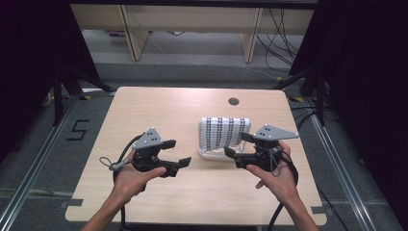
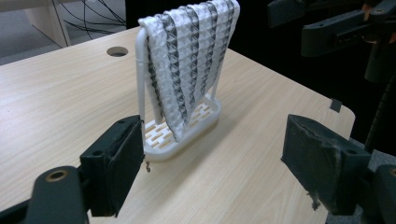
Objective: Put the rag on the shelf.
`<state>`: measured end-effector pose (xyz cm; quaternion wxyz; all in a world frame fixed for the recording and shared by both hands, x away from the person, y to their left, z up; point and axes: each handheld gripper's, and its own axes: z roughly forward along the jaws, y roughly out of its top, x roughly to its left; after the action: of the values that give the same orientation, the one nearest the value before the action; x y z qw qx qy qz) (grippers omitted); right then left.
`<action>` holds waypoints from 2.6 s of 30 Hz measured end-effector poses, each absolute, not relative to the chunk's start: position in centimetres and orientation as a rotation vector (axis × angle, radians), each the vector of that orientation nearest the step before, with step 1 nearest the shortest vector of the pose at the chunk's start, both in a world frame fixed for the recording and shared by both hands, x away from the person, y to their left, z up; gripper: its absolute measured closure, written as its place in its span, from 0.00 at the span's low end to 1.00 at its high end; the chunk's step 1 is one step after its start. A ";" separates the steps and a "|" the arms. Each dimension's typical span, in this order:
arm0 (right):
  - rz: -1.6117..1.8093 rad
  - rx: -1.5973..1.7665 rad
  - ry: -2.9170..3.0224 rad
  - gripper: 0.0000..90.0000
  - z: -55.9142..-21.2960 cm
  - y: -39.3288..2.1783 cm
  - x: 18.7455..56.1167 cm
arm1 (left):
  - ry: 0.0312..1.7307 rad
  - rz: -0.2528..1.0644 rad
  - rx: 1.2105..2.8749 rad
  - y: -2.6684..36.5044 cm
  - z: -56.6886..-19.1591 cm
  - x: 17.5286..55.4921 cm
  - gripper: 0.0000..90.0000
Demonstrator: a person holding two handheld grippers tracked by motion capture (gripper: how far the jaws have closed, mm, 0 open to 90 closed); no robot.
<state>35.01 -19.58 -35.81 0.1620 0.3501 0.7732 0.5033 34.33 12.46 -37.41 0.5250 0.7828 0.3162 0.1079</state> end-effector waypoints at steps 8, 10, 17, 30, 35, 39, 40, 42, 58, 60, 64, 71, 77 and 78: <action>1.424 1.002 2.219 0.26 -36.5 -19.6 34.4 | 0.751 0.244 1.889 12.4 -38.6 33.7 0.22; 1.438 1.002 2.214 0.26 -36.6 -19.6 34.4 | 0.745 0.240 1.883 12.4 -38.8 33.7 0.22; 1.410 1.007 2.222 0.24 -37.4 -19.9 34.1 | 0.742 0.237 1.893 12.5 -39.6 33.3 0.21; 1.393 0.994 2.245 0.23 -39.0 -20.0 34.0 | 0.766 0.233 1.899 13.0 -41.4 33.1 0.20; 1.396 1.014 2.236 0.23 -39.5 -19.9 33.7 | 0.783 0.228 1.891 13.3 -42.1 33.0 0.20; 1.389 1.000 2.248 0.23 -39.8 -19.8 33.6 | 0.793 0.237 1.896 13.5 -42.6 33.0 0.20; 1.389 1.000 2.248 0.23 -39.8 -19.8 33.6 | 0.788 0.231 1.897 13.5 -42.8 33.0 0.20; 1.394 1.010 2.256 0.23 -40.1 -19.7 33.5 | 0.797 0.226 1.897 13.6 -43.1 33.0 0.20; 1.378 1.039 2.292 0.24 -42.0 -19.7 32.9 | 0.810 0.219 1.904 13.9 -45.1 32.1 0.20; 1.385 1.044 2.304 0.24 -42.3 -19.7 32.8 | 0.816 0.219 1.904 14.0 -45.3 31.9 0.20; 1.362 1.049 2.307 0.24 -42.7 -19.8 32.7 | 0.818 0.215 1.910 14.2 -45.7 31.8 0.20; 1.371 1.073 2.337 0.24 -43.6 -19.8 32.4 | 0.824 0.220 1.919 14.4 -46.5 31.2 0.20; 1.368 1.072 2.333 0.24 -44.2 -19.8 32.0 | 0.815 0.243 1.932 14.5 -47.0 30.6 0.20; 1.351 1.094 2.351 0.24 -44.5 -19.8 31.7 | 0.817 0.251 1.943 14.6 -47.2 30.4 0.20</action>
<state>31.66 -19.79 -44.49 0.1086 0.3718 0.7994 0.4593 30.37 14.59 -47.19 0.4877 0.7992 0.3358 0.1034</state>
